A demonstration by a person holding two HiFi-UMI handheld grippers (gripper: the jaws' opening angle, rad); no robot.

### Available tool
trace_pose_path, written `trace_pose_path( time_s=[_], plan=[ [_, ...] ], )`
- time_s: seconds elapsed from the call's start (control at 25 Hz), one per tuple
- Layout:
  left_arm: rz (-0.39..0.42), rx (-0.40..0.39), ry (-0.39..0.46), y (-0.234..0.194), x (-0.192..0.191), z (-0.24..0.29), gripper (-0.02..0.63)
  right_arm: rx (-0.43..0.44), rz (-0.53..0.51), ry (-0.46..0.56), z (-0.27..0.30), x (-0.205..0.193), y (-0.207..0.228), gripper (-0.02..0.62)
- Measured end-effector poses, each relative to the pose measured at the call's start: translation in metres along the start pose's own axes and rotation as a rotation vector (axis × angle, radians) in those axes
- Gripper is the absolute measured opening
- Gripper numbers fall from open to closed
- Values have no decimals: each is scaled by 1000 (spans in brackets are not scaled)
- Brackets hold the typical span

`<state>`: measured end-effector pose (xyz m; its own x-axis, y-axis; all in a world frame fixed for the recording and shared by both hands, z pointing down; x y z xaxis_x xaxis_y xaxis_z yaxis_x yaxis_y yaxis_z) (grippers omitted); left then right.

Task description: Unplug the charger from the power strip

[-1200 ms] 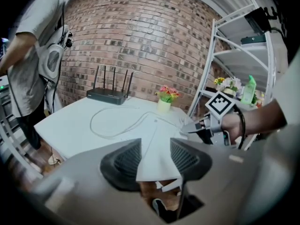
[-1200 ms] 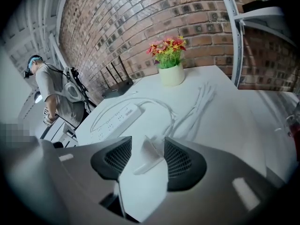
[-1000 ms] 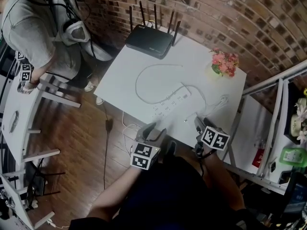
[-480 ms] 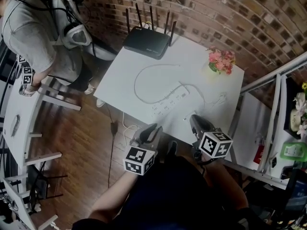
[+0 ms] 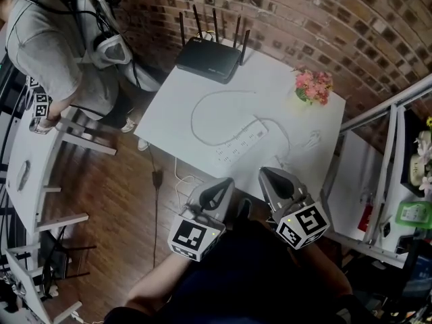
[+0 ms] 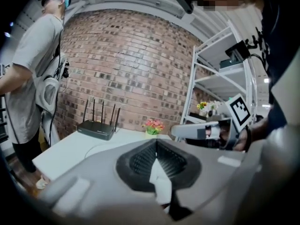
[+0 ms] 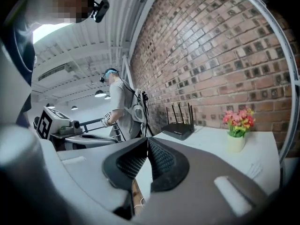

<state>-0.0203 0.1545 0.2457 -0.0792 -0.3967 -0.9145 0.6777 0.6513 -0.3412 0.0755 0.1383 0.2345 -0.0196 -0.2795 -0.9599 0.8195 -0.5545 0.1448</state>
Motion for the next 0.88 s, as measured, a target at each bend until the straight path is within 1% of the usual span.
trace_pose_path(
  time_s=[0.16, 0.28, 0.4, 0.48, 0.56, 0.68, 0.88],
  plan=[
    [5, -19, 28, 7, 14, -1, 6, -4, -37, 52, -4, 16, -4, 12],
    [-9, -25, 20, 9, 19, 0, 6, -9, -33, 59, -5, 20, -2, 12],
    [-1, -29, 48, 10, 21, 2, 6, -20, -26, 71, -8, 24, 1, 12],
    [4, -34, 43, 12, 24, 2, 6, -32, -26, 81, -11, 27, 4, 12],
    [10, -36, 34, 13, 28, 3, 6, -47, -36, 94, -14, 32, 7, 12],
    [15, -37, 43, 15, 30, 4, 6, -68, -55, 110, -18, 38, 14, 12],
    [8, -48, 58, 17, 33, 6, 6, -85, -58, 108, -22, 35, 21, 12]
  ],
)
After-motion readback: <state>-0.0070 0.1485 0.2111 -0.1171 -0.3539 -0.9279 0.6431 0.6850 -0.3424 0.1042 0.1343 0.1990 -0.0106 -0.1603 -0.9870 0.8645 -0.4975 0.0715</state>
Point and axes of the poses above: the fingertips, and each gripper's own axes: z forward along the fingers, y to its right, x out of its top, the point moved 2 cm from there along -z, backward along the fingers, and after that the axes turned 6 degrees about -z, right-handed, at the moved point
